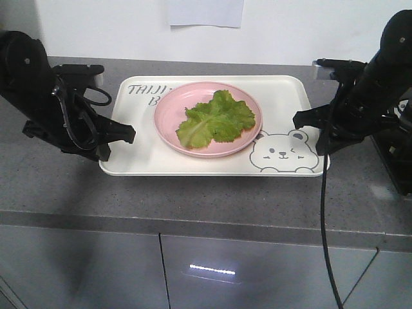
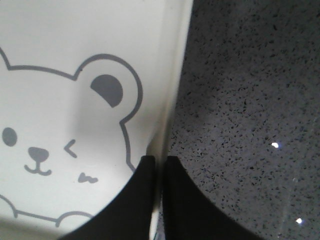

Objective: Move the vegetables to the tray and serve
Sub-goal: 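Hold the tray with both grippers as the base moves closer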

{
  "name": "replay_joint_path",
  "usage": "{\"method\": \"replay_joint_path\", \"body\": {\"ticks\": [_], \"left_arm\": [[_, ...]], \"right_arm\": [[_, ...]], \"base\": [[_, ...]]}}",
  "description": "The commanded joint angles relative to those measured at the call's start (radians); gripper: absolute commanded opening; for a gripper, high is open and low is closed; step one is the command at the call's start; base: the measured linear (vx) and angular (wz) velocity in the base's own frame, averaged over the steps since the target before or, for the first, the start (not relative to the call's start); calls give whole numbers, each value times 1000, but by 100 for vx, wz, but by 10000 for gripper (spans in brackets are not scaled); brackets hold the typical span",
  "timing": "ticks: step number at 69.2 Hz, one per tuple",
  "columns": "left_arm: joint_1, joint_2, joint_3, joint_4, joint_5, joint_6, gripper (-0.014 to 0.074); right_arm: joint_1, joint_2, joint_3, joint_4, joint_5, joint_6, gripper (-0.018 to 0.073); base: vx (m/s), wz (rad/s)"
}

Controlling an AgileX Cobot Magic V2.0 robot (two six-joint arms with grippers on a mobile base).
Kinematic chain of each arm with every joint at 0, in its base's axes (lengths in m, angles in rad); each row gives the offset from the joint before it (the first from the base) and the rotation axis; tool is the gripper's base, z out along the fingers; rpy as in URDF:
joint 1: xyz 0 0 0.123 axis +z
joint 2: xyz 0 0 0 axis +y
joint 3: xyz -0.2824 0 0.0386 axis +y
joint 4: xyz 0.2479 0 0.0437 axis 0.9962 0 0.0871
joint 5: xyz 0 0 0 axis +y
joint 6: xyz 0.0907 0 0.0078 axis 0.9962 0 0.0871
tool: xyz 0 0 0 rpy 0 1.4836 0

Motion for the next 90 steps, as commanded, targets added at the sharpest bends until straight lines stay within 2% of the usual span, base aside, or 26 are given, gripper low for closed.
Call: {"method": "replay_joint_path", "body": {"ticks": [1, 90], "left_arm": [[-28, -57, -42, -112, -70, 33, -6], [-28, -57, -42, -112, -70, 33, -6]], "right_arm": [[17, -61, -35, 113, -48, -39, -4], [17, -61, -35, 113, -48, -39, -4]], "base": [[6, 1], [6, -2]]}}
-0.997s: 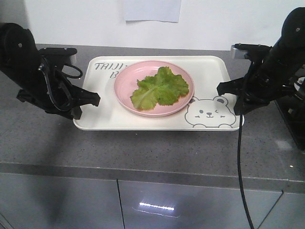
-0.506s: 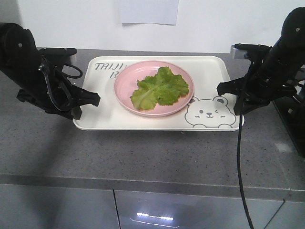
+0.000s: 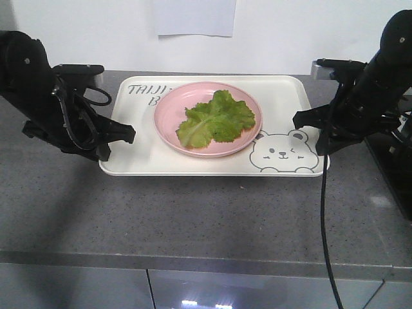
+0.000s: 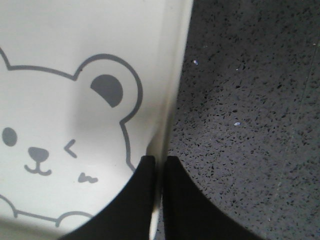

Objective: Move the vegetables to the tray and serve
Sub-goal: 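Hold the tray with both grippers as the base moves closer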

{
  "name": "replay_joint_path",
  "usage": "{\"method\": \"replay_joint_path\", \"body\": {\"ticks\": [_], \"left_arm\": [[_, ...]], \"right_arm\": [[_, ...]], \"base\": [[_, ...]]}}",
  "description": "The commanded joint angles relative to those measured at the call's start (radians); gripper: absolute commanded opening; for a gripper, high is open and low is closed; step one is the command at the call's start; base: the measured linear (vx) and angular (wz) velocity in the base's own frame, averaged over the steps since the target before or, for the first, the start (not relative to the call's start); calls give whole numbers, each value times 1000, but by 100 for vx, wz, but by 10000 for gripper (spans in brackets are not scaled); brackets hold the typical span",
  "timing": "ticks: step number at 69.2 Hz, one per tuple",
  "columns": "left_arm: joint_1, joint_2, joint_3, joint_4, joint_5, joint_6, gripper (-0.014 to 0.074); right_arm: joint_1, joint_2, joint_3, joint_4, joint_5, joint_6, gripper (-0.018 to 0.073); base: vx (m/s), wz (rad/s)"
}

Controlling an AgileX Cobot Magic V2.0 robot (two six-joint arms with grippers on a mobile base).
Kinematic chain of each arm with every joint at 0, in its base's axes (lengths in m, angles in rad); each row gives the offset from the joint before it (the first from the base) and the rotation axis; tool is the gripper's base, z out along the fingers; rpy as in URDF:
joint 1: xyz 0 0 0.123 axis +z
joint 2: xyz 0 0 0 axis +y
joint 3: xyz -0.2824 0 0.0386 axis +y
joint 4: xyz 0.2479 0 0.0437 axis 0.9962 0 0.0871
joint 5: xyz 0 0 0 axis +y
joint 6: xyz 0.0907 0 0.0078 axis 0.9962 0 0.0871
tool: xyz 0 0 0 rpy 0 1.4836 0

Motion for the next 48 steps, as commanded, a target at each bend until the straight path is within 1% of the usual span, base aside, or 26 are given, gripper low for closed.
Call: {"method": "replay_joint_path", "body": {"ticks": [1, 48], "left_arm": [[-28, -57, -42, -112, -70, 33, -6], [-28, -57, -42, -112, -70, 33, -6]], "right_arm": [[17, -61, -35, 113, -48, -39, -4], [17, -61, -35, 113, -48, -39, -4]], "base": [[5, -3], [5, -4]]}}
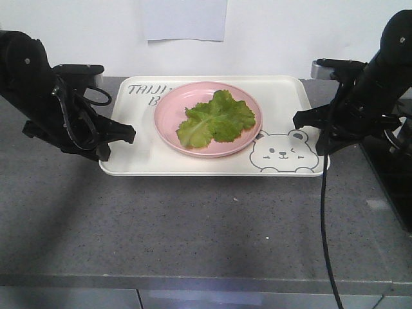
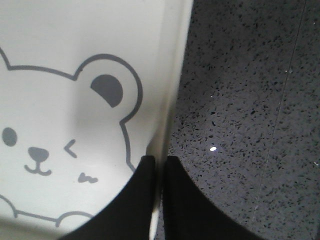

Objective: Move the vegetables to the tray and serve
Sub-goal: 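Hold the tray with both grippers as the base moves closer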

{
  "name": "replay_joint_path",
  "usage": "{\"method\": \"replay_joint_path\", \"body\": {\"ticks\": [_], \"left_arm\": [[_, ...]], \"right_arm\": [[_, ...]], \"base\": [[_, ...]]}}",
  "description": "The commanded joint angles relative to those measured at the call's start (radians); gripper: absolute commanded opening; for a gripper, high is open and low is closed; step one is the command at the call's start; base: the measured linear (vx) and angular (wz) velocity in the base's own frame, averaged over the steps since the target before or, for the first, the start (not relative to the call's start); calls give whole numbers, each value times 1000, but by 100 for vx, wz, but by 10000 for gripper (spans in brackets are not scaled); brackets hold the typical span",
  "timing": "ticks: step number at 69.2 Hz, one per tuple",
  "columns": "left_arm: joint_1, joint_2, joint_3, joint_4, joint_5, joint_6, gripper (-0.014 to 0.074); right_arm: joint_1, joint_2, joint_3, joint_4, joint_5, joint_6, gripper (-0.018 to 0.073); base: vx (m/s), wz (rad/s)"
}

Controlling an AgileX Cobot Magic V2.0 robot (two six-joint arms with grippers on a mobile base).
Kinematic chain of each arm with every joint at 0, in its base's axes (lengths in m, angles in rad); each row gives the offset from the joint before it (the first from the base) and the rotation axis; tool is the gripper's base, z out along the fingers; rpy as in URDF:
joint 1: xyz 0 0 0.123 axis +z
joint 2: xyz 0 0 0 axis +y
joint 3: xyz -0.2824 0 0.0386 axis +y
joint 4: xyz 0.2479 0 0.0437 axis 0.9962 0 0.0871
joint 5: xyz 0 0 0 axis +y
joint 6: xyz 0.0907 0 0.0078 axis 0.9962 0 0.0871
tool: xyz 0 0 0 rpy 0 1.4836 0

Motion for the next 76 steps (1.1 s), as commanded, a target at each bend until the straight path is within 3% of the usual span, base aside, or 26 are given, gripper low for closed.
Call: {"method": "replay_joint_path", "body": {"ticks": [1, 76], "left_arm": [[-28, -57, -42, -112, -70, 33, -6], [-28, -57, -42, -112, -70, 33, -6]], "right_arm": [[17, -61, -35, 113, -48, -39, -4], [17, -61, -35, 113, -48, -39, -4]], "base": [[5, -3], [4, -1]]}}
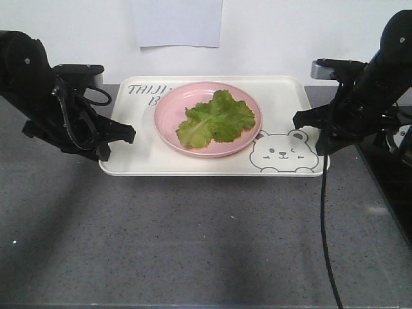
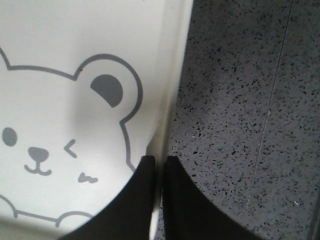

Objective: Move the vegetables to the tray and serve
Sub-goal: 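Hold the tray with both grippers as the base moves closer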

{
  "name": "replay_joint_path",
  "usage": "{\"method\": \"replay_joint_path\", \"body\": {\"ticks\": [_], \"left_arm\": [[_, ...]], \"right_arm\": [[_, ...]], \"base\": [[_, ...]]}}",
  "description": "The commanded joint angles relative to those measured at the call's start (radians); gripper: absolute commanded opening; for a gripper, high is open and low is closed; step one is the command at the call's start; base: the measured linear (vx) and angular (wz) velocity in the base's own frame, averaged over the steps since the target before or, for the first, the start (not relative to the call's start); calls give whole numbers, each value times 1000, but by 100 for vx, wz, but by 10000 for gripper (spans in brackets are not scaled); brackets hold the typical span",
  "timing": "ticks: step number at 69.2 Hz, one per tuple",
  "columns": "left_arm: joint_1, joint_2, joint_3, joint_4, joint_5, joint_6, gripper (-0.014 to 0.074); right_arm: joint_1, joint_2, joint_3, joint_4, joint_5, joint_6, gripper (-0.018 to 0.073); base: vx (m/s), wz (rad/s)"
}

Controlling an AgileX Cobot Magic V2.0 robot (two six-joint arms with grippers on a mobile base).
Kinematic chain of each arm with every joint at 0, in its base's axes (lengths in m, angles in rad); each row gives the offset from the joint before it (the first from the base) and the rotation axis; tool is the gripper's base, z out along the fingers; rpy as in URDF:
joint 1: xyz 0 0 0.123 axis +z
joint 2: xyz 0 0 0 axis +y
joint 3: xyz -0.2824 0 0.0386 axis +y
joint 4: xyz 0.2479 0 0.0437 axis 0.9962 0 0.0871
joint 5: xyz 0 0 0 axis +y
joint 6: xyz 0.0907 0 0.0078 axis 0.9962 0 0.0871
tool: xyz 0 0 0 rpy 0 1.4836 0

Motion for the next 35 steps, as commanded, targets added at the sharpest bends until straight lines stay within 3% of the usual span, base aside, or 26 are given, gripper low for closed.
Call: {"method": "replay_joint_path", "body": {"ticks": [1, 35], "left_arm": [[-28, -57, -42, -112, -70, 33, -6], [-28, -57, -42, -112, -70, 33, -6]], "right_arm": [[17, -61, -35, 113, -48, -39, -4], [17, -61, -35, 113, -48, -39, -4]], "base": [[3, 0], [3, 0]]}}
